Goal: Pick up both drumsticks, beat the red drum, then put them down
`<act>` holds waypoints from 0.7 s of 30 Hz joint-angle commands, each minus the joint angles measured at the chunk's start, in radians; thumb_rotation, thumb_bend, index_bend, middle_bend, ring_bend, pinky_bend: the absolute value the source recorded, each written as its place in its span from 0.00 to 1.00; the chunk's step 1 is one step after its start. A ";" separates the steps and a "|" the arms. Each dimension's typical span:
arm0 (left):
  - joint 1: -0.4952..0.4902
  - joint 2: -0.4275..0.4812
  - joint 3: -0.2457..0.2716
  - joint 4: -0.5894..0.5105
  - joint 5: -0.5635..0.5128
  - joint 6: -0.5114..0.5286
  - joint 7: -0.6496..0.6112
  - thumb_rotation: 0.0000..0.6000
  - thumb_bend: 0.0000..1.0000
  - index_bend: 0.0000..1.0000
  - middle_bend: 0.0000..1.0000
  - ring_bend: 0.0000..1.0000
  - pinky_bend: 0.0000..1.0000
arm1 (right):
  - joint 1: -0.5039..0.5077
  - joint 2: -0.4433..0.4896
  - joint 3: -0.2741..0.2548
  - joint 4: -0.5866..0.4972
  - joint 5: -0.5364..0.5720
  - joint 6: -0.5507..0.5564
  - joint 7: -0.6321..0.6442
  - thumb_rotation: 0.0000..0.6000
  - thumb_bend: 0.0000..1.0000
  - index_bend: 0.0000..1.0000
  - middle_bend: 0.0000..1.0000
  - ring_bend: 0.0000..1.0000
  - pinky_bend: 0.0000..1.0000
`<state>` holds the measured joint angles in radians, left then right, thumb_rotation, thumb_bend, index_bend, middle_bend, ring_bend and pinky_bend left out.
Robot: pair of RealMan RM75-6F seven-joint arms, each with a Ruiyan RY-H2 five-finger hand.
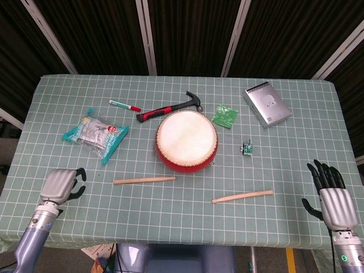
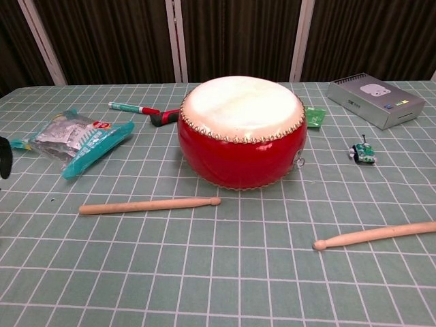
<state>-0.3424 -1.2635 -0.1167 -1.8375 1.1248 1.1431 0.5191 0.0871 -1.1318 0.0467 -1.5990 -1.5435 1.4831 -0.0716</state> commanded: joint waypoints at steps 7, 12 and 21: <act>-0.137 -0.163 -0.047 0.035 -0.239 -0.033 0.212 1.00 0.32 0.44 1.00 1.00 1.00 | 0.002 0.002 0.000 -0.002 -0.001 -0.003 0.010 1.00 0.31 0.00 0.00 0.00 0.07; -0.187 -0.223 -0.058 0.051 -0.313 -0.016 0.270 1.00 0.32 0.44 1.00 1.00 1.00 | 0.003 0.002 -0.001 -0.001 0.000 -0.006 0.017 1.00 0.31 0.00 0.00 0.00 0.07; -0.245 -0.310 -0.058 0.103 -0.378 0.014 0.317 1.00 0.32 0.44 1.00 1.00 1.00 | 0.001 0.003 0.001 -0.004 0.001 -0.002 0.027 1.00 0.31 0.00 0.00 0.00 0.07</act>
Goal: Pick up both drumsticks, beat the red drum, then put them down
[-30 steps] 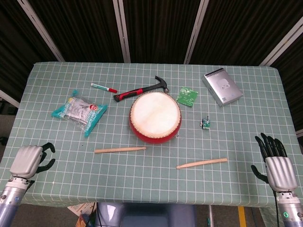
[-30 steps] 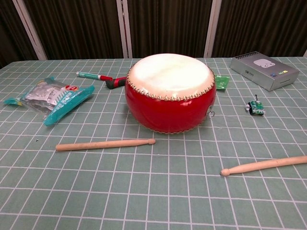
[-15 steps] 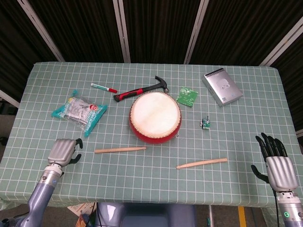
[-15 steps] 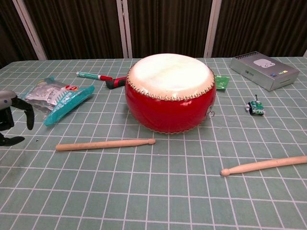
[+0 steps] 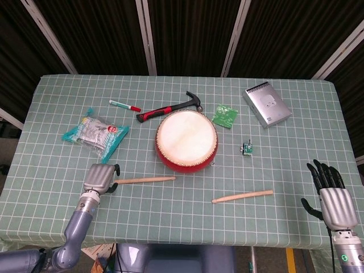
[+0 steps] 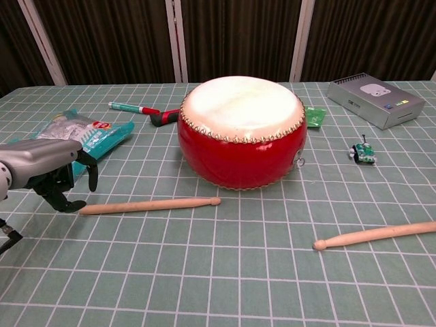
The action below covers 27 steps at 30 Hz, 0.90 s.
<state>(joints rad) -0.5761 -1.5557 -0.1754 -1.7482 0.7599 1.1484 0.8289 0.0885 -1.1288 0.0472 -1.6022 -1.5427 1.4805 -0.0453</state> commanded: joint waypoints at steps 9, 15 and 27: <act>-0.051 -0.092 -0.002 0.075 -0.065 0.025 0.017 1.00 0.32 0.45 1.00 1.00 1.00 | -0.001 0.001 0.001 -0.004 -0.001 0.004 0.008 1.00 0.31 0.00 0.00 0.00 0.07; -0.070 -0.123 0.004 0.102 -0.086 0.029 0.023 1.00 0.32 0.46 1.00 1.00 1.00 | -0.002 0.003 0.000 -0.007 0.003 0.000 0.021 1.00 0.31 0.00 0.00 0.00 0.07; -0.089 -0.159 0.010 0.145 -0.125 0.038 0.025 1.00 0.38 0.53 1.00 1.00 1.00 | -0.003 0.008 0.000 -0.012 0.004 -0.001 0.032 1.00 0.31 0.00 0.00 0.00 0.07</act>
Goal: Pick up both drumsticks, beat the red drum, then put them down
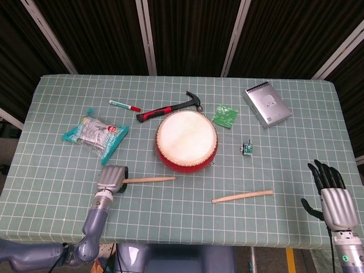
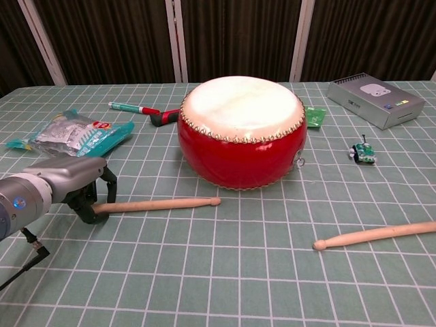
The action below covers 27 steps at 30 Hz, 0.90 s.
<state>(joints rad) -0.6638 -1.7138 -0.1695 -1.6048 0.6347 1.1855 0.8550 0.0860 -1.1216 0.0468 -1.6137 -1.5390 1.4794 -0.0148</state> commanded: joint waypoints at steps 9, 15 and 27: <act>0.009 0.020 0.027 -0.021 0.037 0.019 -0.028 1.00 0.53 0.74 1.00 1.00 1.00 | -0.001 0.002 0.000 -0.001 0.004 -0.002 0.005 1.00 0.31 0.00 0.00 0.00 0.07; 0.060 0.130 0.046 -0.163 0.169 0.061 -0.139 1.00 0.53 0.75 1.00 1.00 1.00 | -0.002 0.002 -0.001 -0.002 0.006 -0.003 0.004 1.00 0.31 0.00 0.00 0.00 0.07; 0.218 0.461 0.094 -0.417 0.499 0.178 -0.460 1.00 0.51 0.76 1.00 1.00 1.00 | -0.002 0.009 -0.002 -0.016 0.015 -0.014 -0.006 1.00 0.31 0.00 0.02 0.06 0.13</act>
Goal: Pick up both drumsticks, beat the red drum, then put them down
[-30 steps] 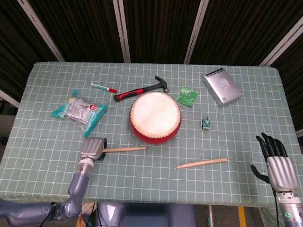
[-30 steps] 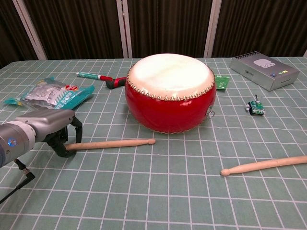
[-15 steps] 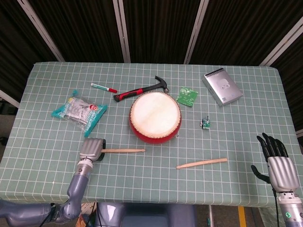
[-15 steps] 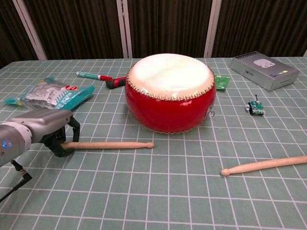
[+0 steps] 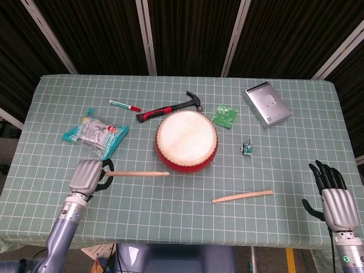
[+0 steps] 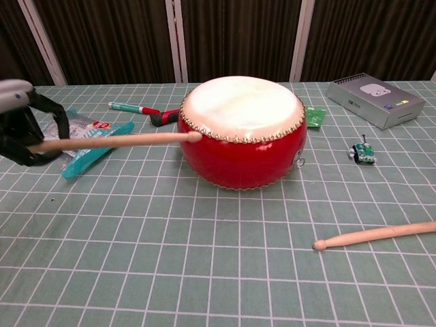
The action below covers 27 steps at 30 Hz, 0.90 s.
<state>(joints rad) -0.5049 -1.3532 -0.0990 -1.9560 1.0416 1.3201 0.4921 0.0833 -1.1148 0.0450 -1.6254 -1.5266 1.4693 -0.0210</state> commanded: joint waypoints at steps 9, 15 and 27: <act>0.144 0.283 0.067 -0.103 0.227 0.070 -0.282 1.00 0.51 0.76 1.00 1.00 1.00 | 0.031 -0.007 -0.002 -0.003 -0.005 -0.047 -0.096 1.00 0.31 0.23 0.79 0.87 0.86; 0.161 0.319 0.068 -0.097 0.263 0.067 -0.350 1.00 0.51 0.75 1.00 1.00 1.00 | 0.082 -0.056 -0.010 0.001 -0.010 -0.133 -0.249 1.00 0.31 0.42 0.99 1.00 0.97; 0.168 0.328 0.053 -0.089 0.263 0.047 -0.371 1.00 0.51 0.75 1.00 1.00 1.00 | 0.144 -0.258 -0.008 0.070 0.080 -0.264 -0.412 1.00 0.31 0.49 1.00 1.00 0.99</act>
<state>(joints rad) -0.3367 -1.0252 -0.0462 -2.0455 1.3051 1.3675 0.1214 0.2203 -1.3518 0.0373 -1.5702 -1.4652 1.2202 -0.4159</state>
